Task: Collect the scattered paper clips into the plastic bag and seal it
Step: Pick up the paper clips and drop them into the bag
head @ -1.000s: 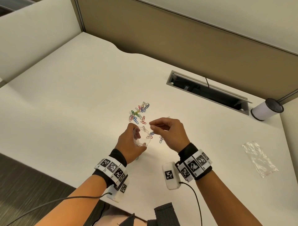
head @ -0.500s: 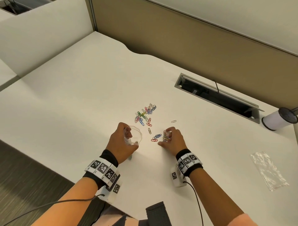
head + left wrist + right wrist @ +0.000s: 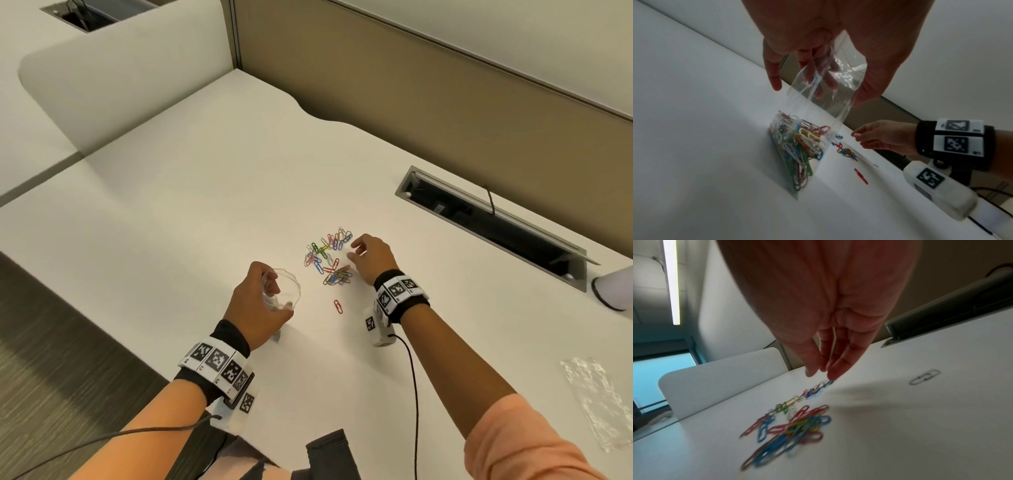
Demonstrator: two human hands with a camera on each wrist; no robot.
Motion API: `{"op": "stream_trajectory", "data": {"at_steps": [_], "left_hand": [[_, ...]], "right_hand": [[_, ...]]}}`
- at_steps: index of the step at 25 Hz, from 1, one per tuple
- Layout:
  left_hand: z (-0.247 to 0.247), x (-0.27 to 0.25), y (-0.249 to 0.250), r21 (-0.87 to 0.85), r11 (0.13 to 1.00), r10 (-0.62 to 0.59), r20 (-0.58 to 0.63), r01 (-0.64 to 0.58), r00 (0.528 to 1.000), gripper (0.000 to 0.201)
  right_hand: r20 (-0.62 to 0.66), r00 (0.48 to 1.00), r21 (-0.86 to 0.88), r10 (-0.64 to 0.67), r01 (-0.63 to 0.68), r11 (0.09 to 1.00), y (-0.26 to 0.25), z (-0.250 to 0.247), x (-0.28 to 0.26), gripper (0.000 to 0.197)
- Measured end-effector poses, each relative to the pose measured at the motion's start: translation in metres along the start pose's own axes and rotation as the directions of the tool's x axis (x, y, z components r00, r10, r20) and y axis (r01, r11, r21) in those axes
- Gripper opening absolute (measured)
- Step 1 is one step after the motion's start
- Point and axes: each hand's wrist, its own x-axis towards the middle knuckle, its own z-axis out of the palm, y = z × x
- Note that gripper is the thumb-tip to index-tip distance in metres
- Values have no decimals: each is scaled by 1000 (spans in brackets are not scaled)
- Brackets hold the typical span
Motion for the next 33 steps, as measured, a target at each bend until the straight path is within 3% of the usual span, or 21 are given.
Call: {"op": "stream_trajectory", "data": {"at_steps": [2,5,8,11,15,17,21,24,31,33], "left_hand": [[-2,0,-2,-9,1000,-11,-12,11,1000,50],[0,0,0,-9,1000,-8,-12,8,1000,49],[2,1,1,-5,1000,0,-8,0,1000,49],[3,2,2,-4,1000,6,3,-6,1000,48],[6,6,1,1,1000,22,18,-22,1000,49],[10,8,3,-5,1000,26,36,-26,999,49],[18,8,9,-25,999,40,78,-39,996,48],[23,9,12,-38,998,54,107,-50,993,48],[31,2,19,-51,995,96,153,-89,984,47],[30,0,19,-54,994,98,155,-91,983,47]], "right_hand": [[-1,999,-59,-41,41,997,-3,-4,17,35],[167,979,-161,-117,144,976,-6,3,34,59],[313,935,-233,-165,244,941,-6,12,35,69],[382,899,-266,-213,328,907,-8,14,18,81],[425,879,-240,-217,341,909,1,15,-22,107],[406,889,-245,-213,330,912,9,19,-38,99],[267,946,-213,-183,243,946,14,24,-63,54],[177,962,-241,-206,245,939,18,26,-78,32],[55,990,-192,-133,141,971,30,21,-93,23],[-34,998,-63,-55,53,997,36,13,-96,18]]}}
